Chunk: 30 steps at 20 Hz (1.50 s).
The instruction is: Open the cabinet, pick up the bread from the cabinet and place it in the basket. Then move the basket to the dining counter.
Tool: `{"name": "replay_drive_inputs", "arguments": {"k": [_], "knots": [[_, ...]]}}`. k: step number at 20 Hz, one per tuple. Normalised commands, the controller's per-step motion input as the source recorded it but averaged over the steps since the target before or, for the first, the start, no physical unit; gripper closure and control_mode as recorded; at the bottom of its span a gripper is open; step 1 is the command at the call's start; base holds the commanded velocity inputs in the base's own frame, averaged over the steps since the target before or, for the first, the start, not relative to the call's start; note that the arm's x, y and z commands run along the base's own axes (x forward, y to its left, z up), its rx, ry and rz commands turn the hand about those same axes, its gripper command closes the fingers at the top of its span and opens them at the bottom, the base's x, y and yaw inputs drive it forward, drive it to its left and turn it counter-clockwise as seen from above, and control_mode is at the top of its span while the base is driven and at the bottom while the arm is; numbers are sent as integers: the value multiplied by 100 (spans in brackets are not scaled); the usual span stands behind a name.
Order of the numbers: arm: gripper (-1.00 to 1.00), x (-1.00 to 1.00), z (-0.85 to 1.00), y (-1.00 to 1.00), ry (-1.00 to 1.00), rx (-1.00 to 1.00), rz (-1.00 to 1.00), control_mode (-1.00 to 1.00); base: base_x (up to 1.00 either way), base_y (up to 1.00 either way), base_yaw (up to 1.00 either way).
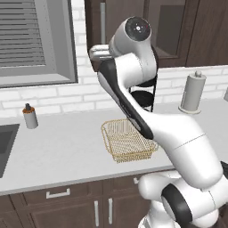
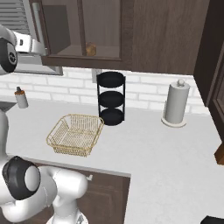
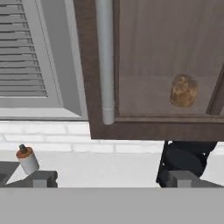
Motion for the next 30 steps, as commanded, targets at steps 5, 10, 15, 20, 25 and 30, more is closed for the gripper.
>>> {"name": "replay_drive_inputs", "arguments": {"k": [5,10,15,20,25,30], "knots": [[-100,38,76,-9,5,12,0,-100,0,0,0],[-100,57,6,4,6,10,-1,-100,0,0,0],[-100,33,-12,5,-3,1,0,-100,0,0,0],[-100,53,-34,13,-17,4,-2,-100,0,0,0],[-100,61,-9,15,-14,9,-1,-100,0,0,0],[-100,52,0,9,0,13,0,-100,0,0,0]]}}
